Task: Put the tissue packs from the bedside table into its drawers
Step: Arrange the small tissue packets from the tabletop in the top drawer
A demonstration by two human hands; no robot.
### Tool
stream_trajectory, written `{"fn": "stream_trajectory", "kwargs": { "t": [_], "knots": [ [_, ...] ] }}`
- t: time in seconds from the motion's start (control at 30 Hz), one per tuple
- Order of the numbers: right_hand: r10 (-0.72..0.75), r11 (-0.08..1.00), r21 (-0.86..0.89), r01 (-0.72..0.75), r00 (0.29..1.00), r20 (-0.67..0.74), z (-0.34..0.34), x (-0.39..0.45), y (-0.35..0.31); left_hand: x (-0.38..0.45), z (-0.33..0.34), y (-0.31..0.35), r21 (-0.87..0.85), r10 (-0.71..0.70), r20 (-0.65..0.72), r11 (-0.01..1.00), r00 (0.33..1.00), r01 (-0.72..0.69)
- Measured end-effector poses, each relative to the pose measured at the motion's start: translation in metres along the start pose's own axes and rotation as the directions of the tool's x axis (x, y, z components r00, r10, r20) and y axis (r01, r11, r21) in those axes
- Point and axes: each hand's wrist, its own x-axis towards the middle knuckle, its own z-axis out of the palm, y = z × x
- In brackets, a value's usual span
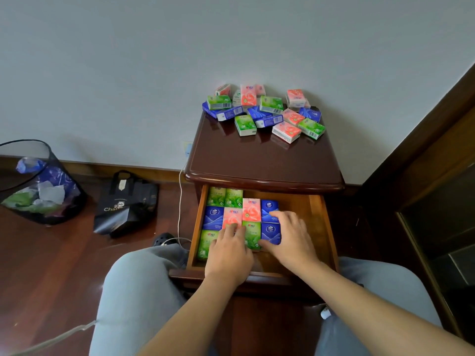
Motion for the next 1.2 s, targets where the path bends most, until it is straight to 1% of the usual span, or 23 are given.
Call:
{"fn": "stream_trajectory", "kwargs": {
  "t": [0.03, 0.07, 0.13, 0.23, 0.33, 0.57, 0.7, 0.93, 1.07, 1.13, 1.2],
  "knots": [
    [-0.115, 0.989, -0.091, 0.120, 0.992, 0.051, -0.001, 0.001, -0.003, 0.000, 0.000, 0.000, 0.007, -0.012, -0.003, 1.000, 1.000, 0.012],
    [-0.197, 0.964, -0.159, 0.213, 0.974, 0.110, -0.002, 0.003, -0.006, -0.001, -0.001, 0.000, 0.016, -0.020, -0.006, 1.000, 1.000, 0.021],
    [-0.275, 0.917, -0.237, 0.320, 0.939, 0.205, -0.001, 0.007, -0.011, -0.002, -0.001, -0.001, 0.031, -0.029, -0.007, 0.999, 1.000, 0.029],
    [-0.275, 0.888, -0.286, 0.360, 0.914, 0.297, 0.001, 0.013, -0.016, -0.001, -0.001, -0.001, 0.049, -0.030, 0.000, 0.998, 1.000, 0.030],
    [-0.251, 0.897, -0.275, 0.347, 0.910, 0.331, 0.002, 0.020, -0.014, -0.001, 0.000, -0.002, 0.052, -0.032, 0.022, 0.998, 0.999, 0.031],
    [-0.222, 0.924, -0.248, 0.293, 0.935, 0.278, -0.001, 0.039, -0.013, 0.001, 0.000, 0.000, 0.064, -0.041, 0.034, 0.997, 0.999, 0.039],
    [-0.205, 0.933, -0.233, 0.274, 0.938, 0.280, -0.005, 0.053, -0.018, 0.001, 0.000, 0.000, 0.066, -0.047, 0.041, 0.997, 0.998, 0.044],
    [-0.198, 0.925, -0.259, 0.279, 0.933, 0.300, -0.007, 0.070, -0.030, 0.002, 0.002, -0.001, 0.066, -0.059, 0.039, 0.996, 0.997, 0.056],
    [-0.221, 0.930, -0.229, 0.289, 0.934, 0.282, -0.010, 0.067, -0.025, 0.002, 0.002, 0.000, 0.060, -0.065, 0.045, 0.996, 0.997, 0.062],
    [-0.236, 0.934, -0.217, 0.285, 0.945, 0.225, -0.008, 0.058, -0.022, 0.001, 0.002, 0.000, 0.055, -0.070, 0.046, 0.996, 0.996, 0.067],
    [-0.197, 0.955, -0.208, 0.212, 0.976, 0.088, -0.003, 0.045, -0.017, 0.001, 0.001, 0.000, 0.061, -0.072, 0.037, 0.996, 0.997, 0.069]
  ]
}}
